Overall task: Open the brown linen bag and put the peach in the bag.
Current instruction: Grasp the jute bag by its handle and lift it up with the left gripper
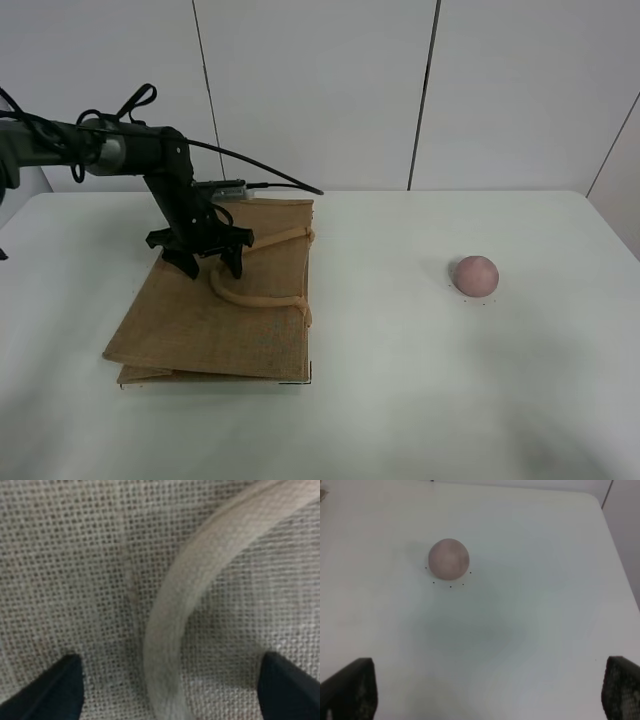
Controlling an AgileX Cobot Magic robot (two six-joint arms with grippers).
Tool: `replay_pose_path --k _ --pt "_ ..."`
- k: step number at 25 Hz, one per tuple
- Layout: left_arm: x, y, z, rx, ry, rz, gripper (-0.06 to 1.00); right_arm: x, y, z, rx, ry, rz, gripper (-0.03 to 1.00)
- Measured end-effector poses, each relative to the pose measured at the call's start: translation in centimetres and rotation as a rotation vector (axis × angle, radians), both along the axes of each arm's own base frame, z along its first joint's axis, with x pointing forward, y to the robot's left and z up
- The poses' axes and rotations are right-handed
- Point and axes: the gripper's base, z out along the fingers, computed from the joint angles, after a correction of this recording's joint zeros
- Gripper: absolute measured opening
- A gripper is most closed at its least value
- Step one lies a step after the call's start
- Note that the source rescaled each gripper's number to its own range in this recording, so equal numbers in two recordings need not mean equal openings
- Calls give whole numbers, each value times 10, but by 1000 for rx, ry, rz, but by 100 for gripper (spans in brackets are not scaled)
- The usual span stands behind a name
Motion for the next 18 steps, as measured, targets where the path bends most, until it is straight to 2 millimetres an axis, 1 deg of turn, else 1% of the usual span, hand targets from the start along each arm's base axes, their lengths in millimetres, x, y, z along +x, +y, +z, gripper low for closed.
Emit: replay_pose_path --k 4,6,9,12,15,16,17,18 --pt "1 0 -7 1 8 2 99 0 0 0 0 0 0 100" --pt "1 0 -10 3 12 1 93 0 0 0 -1 0 0 100" --pt "1 1 -10 9 15 0 74 0 0 0 1 0 1 100" --pt "1 1 -10 2 19 4 45 0 0 0 1 0 1 100" --pt "1 0 -9 -3 20 7 13 0 0 0 1 0 1 100" --pt "1 0 -8 -4 21 7 4 0 0 0 1 0 1 100" --pt "1 0 -7 -7 20 9 1 0 0 0 1 0 1 100" --pt "1 0 -6 -8 18 9 1 0 0 0 1 0 1 100"
